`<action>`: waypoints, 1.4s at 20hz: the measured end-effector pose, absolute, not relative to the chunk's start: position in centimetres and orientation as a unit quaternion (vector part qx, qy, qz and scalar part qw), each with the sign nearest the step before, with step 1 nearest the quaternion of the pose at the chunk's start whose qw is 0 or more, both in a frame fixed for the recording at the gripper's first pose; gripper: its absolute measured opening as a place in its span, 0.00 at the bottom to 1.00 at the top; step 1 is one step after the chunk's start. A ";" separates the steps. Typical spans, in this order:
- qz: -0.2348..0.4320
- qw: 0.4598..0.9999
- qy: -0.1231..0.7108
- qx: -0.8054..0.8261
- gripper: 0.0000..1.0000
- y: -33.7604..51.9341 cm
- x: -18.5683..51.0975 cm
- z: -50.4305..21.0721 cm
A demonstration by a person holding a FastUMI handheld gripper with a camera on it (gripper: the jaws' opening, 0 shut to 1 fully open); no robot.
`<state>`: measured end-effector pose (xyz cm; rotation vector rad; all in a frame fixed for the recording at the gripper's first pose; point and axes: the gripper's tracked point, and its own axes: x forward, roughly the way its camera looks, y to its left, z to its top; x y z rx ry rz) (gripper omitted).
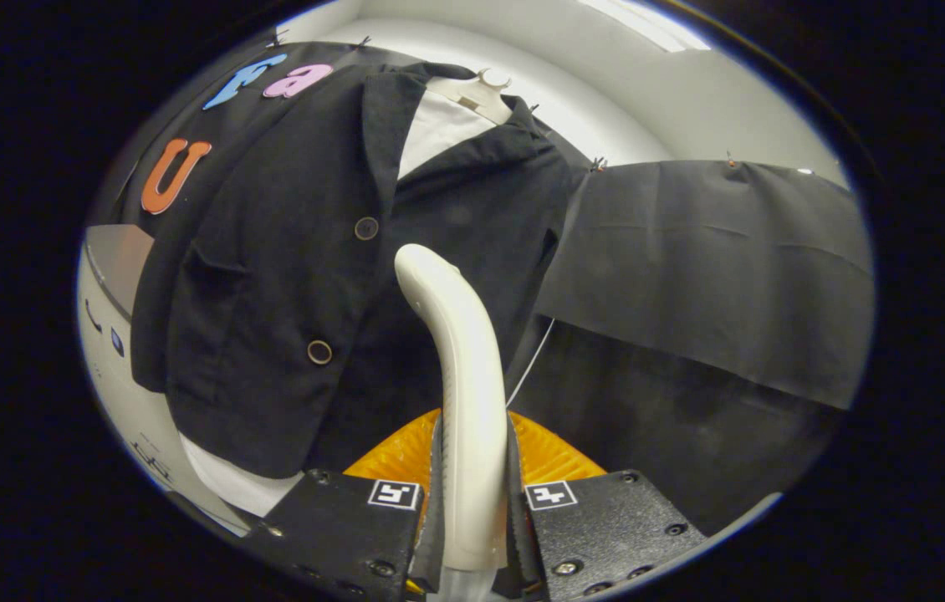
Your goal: Iron the clothes twice with a garment steamer, once on the left side and once on the right side.
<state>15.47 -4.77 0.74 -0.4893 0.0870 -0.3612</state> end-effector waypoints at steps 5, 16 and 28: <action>-0.182 0.950 0.066 -0.246 0.33 -5.6 14.7 -2.2; -0.170 0.937 0.124 -0.278 0.33 -5.6 12.3 -10.3; -0.170 0.933 0.177 -0.263 0.33 -4.7 6.2 -15.5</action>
